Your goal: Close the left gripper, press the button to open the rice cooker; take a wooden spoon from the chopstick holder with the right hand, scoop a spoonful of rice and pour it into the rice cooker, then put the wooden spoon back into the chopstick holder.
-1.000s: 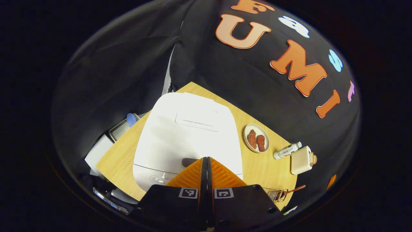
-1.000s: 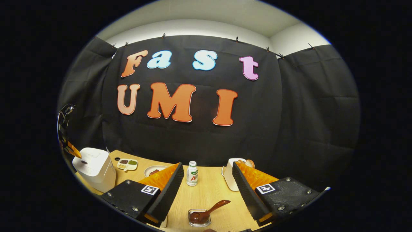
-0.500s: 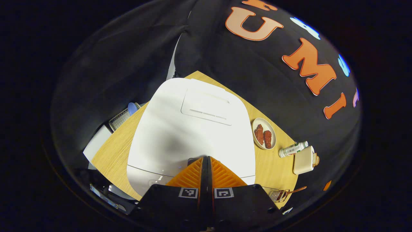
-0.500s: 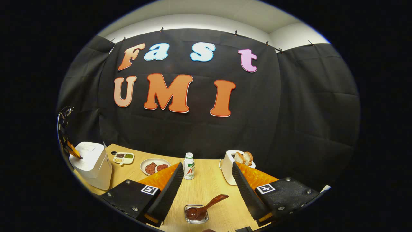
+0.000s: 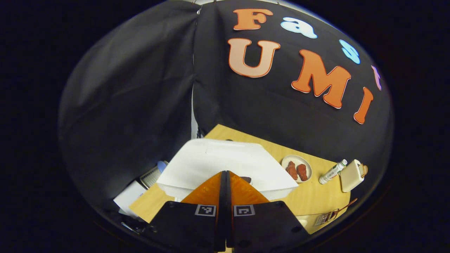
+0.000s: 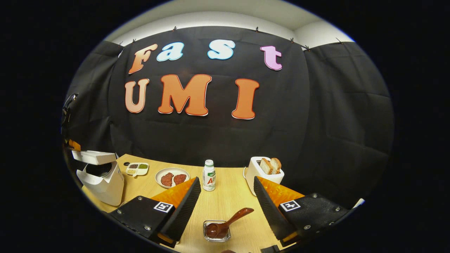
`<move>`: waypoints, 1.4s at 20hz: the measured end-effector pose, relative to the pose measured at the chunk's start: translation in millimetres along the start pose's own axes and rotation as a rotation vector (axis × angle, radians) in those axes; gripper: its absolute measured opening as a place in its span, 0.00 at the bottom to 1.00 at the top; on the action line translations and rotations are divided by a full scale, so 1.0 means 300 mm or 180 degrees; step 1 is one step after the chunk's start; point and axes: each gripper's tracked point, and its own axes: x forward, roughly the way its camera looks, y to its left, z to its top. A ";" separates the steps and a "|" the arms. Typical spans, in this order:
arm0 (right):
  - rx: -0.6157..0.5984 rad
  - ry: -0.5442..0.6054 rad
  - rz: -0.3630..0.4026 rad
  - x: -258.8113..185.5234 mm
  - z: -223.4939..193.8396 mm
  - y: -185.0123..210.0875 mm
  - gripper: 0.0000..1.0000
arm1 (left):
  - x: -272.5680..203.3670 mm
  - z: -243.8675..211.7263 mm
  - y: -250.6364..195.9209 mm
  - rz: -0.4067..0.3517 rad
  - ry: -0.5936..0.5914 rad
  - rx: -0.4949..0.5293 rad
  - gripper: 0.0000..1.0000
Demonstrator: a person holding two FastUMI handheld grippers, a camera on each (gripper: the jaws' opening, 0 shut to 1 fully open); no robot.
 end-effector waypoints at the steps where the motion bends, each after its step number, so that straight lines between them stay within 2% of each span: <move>1: 0.0003 0.0020 -0.0003 0.005 -0.009 -0.005 0.95 | -0.011 0.031 -0.001 0.0046 -0.0098 0.0073 0.05; 4: 0.0025 0.0084 0.0011 0.003 -0.039 -0.017 0.95 | -0.048 0.080 -0.020 0.0080 -0.0277 0.0221 0.04; 7: 0.0054 0.0140 0.0015 0.007 -0.067 -0.030 0.95 | -0.108 0.109 -0.064 -0.0018 -0.0457 0.0225 0.05; 13: 0.0162 0.0363 0.0105 0.031 -0.161 -0.031 0.95 | -0.256 0.215 -0.130 -0.0068 -0.1066 0.0306 0.05; 16: 0.0303 0.0547 0.0135 0.051 -0.235 -0.034 0.95 | -0.309 0.222 -0.149 -0.0057 -0.1223 0.0319 0.05; 18: 0.0414 0.0684 0.0139 0.070 -0.293 -0.045 0.95 | -0.346 0.208 -0.186 -0.0175 -0.1292 0.0361 0.06; 23: 0.0612 0.1026 0.0175 0.122 -0.433 -0.068 0.95 | -0.432 0.187 -0.218 -0.0234 -0.1428 0.0391 0.73; 28: 0.0728 0.1253 0.0221 0.192 -0.527 -0.086 0.94 | -0.514 0.149 -0.253 -0.0211 -0.1483 0.0445 0.74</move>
